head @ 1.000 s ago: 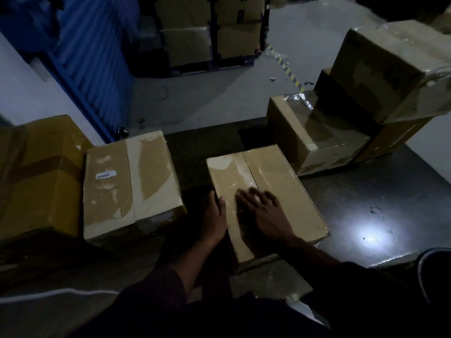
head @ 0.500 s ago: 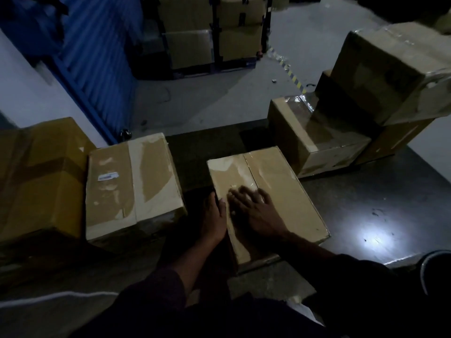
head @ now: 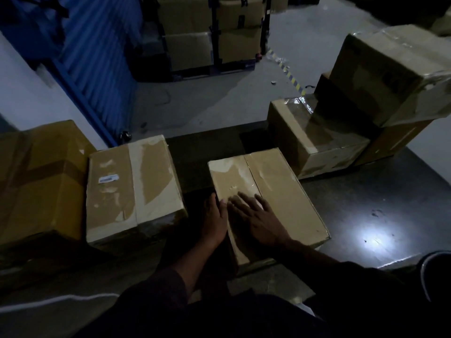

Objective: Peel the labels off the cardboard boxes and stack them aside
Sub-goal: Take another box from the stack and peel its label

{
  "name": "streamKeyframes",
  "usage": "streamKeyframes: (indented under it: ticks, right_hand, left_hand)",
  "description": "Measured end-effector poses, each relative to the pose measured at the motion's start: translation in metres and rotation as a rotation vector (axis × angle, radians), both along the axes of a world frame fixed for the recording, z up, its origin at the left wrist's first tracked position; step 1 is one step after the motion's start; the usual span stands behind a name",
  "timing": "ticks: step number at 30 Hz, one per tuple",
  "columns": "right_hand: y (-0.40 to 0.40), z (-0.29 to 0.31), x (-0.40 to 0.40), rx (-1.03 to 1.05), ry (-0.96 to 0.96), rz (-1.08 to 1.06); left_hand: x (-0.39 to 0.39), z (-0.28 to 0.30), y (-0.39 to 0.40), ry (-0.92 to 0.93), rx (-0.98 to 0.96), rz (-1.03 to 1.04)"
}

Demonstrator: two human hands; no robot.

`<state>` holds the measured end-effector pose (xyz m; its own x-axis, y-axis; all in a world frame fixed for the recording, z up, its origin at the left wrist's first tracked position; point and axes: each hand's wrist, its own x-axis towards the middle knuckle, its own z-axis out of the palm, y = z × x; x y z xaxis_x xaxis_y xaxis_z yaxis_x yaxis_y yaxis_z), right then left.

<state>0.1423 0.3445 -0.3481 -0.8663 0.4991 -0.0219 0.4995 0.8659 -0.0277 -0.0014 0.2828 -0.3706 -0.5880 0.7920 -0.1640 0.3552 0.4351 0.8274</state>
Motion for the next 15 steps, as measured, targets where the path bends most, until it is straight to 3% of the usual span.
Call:
streamKeyframes:
  ticks: [2,5,9,12,15]
  right_hand:
    - [0.013,0.001,0.005,0.046,0.0,-0.016]
    - [0.014,0.005,0.002,-0.033,0.065,-0.216]
    - [0.0,-0.001,0.009,-0.046,0.06,-0.044]
    - [0.012,-0.005,0.015,-0.049,0.147,-0.186]
    - [0.0,-0.002,0.009,-0.109,0.275,0.026]
  left_hand:
    - [0.0,-0.001,0.0,-0.004,0.004,-0.009]
    - [-0.001,-0.003,0.001,-0.007,0.017,-0.006]
    - [-0.001,-0.001,0.0,-0.001,0.003,-0.006]
    - [0.0,0.0,0.001,-0.011,0.005,-0.004]
    - [0.0,0.003,0.001,-0.012,0.005,-0.004]
